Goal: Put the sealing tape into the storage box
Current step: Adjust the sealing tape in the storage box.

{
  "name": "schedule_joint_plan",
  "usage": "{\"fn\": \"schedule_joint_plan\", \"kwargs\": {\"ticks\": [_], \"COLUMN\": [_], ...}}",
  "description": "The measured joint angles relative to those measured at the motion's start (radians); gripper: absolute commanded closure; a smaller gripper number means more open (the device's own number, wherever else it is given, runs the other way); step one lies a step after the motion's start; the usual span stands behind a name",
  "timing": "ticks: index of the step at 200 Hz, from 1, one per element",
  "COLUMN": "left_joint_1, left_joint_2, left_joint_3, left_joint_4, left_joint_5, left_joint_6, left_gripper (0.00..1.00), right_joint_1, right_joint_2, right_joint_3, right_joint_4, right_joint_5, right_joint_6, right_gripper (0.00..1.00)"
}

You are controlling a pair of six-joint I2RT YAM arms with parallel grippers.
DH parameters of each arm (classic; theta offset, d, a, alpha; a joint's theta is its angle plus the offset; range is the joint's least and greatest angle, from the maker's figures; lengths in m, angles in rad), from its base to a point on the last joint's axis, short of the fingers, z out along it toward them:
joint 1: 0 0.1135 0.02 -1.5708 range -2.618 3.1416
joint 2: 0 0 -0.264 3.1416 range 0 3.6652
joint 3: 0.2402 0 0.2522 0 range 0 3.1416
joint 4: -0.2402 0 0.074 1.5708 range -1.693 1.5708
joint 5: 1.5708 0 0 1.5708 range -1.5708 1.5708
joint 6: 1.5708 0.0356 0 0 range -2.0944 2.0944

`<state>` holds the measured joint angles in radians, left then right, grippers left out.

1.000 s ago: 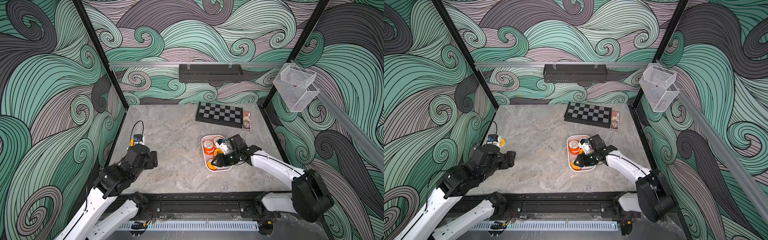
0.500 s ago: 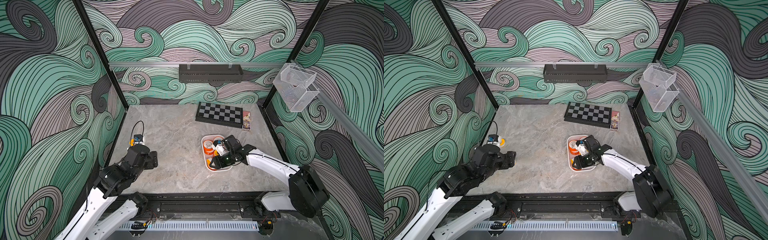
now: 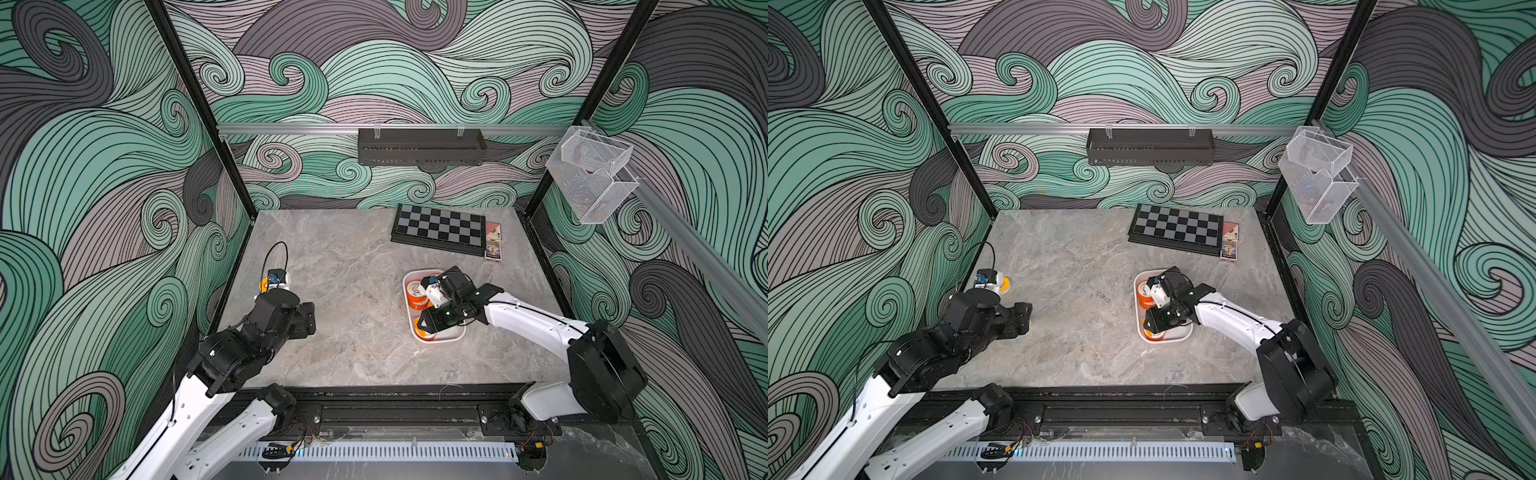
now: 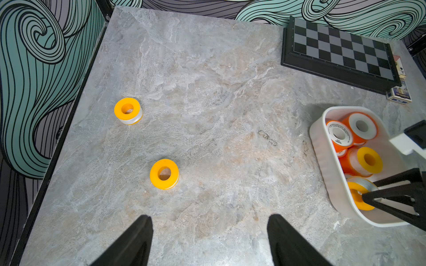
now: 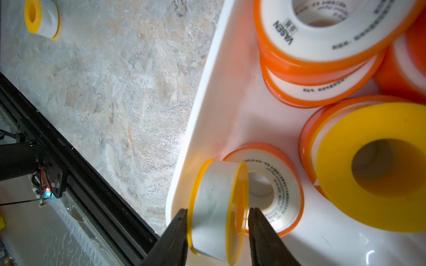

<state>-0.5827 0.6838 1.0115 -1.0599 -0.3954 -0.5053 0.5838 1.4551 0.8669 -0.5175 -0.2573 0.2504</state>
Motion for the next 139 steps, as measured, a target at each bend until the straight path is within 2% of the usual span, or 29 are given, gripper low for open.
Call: {"fn": "schedule_joint_plan", "kwargs": {"ticks": [52, 104, 139], "left_joint_1": [0.0, 0.0, 0.0], "left_joint_2": [0.0, 0.0, 0.0], "left_joint_3": [-0.001, -0.001, -0.001], "left_joint_4": [0.0, 0.001, 0.001], "left_joint_5": [0.004, 0.007, 0.007], "left_joint_6": [0.0, 0.0, 0.0], "left_gripper": [0.18, 0.18, 0.18], "right_joint_1": [-0.019, -0.135, -0.162], "right_joint_2": [-0.023, -0.087, -0.073], "right_joint_3": [-0.01, -0.077, -0.104], "right_joint_4": [0.01, 0.084, 0.142], "right_joint_5": [0.009, -0.117, -0.23], "right_joint_6": [0.021, 0.073, 0.113], "right_gripper": [0.72, 0.76, 0.76]}}
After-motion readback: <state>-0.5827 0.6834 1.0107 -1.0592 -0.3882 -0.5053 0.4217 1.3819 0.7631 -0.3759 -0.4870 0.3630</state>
